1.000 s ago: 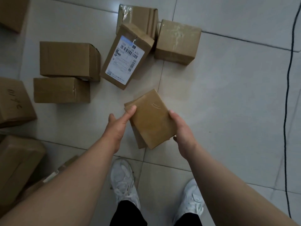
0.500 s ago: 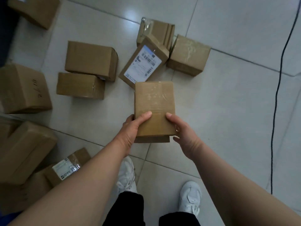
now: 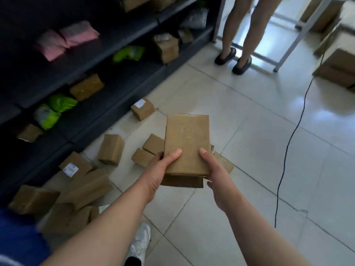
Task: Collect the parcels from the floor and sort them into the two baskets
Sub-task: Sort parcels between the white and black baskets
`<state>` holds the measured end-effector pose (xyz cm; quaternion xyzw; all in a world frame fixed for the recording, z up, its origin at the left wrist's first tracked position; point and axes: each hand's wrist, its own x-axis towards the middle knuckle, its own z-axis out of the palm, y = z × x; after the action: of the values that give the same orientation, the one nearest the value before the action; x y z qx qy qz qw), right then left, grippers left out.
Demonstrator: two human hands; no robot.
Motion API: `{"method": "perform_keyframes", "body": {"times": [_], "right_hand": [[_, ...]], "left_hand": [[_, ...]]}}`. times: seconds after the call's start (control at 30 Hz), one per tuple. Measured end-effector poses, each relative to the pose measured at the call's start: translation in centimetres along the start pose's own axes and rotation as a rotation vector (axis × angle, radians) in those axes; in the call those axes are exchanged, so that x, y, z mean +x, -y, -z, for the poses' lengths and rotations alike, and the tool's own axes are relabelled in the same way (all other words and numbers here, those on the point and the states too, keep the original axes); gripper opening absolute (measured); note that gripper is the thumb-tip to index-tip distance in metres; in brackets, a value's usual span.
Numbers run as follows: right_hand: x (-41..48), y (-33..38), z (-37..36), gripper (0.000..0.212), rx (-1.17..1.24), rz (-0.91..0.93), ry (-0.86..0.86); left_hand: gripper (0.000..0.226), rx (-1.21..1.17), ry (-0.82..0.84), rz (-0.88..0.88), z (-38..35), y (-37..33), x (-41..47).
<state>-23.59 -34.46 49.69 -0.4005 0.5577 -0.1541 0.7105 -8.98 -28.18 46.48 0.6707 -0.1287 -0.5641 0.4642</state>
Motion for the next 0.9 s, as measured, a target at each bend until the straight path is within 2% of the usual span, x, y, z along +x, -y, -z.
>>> {"method": "perform_keyframes", "body": {"times": [0.07, 0.17, 0.23, 0.3, 0.43, 0.57, 0.67, 0.8, 0.9], "right_hand": [[-4.3, 3.8, -1.7, 0.024, -0.050, 0.046, 0.054], [-11.0, 8.5, -4.7, 0.045, -0.113, 0.093, 0.118], [-15.3, 10.9, -7.3, 0.051, -0.144, 0.122, 0.168], [-19.4, 12.7, -10.0, 0.051, -0.186, 0.163, 0.218], [-27.4, 14.5, -16.1, 0.031, -0.218, 0.215, 0.311], [-34.9, 14.0, -23.1, 0.036, -0.264, 0.231, 0.437], [-40.7, 12.1, -28.7, 0.046, -0.308, 0.209, 0.540], [-48.6, 7.9, -35.7, 0.055, -0.394, 0.178, 0.660], [-54.5, 4.2, -40.6, 0.052, -0.437, 0.168, 0.784]], "left_hand": [[0.080, -0.041, -0.045, -0.066, 0.7, -3.7, -4.8], [0.067, -0.106, -0.126, -0.159, 2.4, -8.3, -12.2], [0.073, -0.155, -0.196, -0.195, 4.2, -10.5, -17.0], [0.085, -0.208, -0.267, -0.225, 6.4, -12.1, -21.8], [0.068, -0.302, -0.359, -0.292, 11.9, -14.1, -31.7], [0.083, -0.382, -0.457, -0.353, 18.3, -13.4, -41.2], [0.084, -0.387, -0.555, -0.377, 23.1, -11.7, -48.6], [0.062, -0.391, -0.676, -0.433, 29.1, -8.2, -58.3], [0.079, -0.420, -0.789, -0.452, 33.8, -4.5, -65.3]]}}
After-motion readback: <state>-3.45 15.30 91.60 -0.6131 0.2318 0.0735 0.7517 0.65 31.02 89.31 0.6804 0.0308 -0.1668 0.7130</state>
